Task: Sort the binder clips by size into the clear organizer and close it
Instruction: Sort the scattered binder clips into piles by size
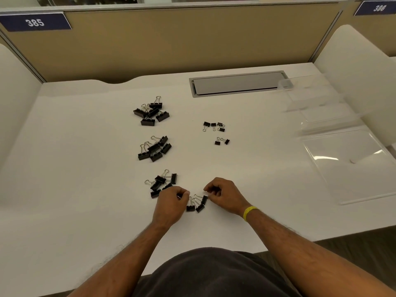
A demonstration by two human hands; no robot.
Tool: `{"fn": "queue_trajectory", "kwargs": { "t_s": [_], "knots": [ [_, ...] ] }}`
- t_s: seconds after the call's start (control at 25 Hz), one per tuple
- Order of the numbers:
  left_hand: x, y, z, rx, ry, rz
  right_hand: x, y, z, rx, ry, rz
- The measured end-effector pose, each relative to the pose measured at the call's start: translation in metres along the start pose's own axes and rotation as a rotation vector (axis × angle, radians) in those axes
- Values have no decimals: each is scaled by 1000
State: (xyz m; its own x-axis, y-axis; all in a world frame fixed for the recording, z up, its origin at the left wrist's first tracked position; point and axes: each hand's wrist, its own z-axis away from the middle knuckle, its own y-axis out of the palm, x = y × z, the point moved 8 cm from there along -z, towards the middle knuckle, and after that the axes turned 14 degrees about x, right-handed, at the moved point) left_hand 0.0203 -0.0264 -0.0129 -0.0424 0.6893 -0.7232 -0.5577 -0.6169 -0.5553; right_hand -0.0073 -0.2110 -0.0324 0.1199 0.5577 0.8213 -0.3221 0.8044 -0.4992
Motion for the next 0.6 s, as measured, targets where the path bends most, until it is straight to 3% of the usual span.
{"fn": "queue_trajectory", "kwargs": {
  "t_s": [0.16, 0.6],
  "knots": [
    [-20, -3, -18, 1, 62, -65, 1, -13, -4, -120, -18, 32],
    [-53, -18, -63, -35, 202, -207, -12, -60, -42, -229, 97, 106]
  ]
}}
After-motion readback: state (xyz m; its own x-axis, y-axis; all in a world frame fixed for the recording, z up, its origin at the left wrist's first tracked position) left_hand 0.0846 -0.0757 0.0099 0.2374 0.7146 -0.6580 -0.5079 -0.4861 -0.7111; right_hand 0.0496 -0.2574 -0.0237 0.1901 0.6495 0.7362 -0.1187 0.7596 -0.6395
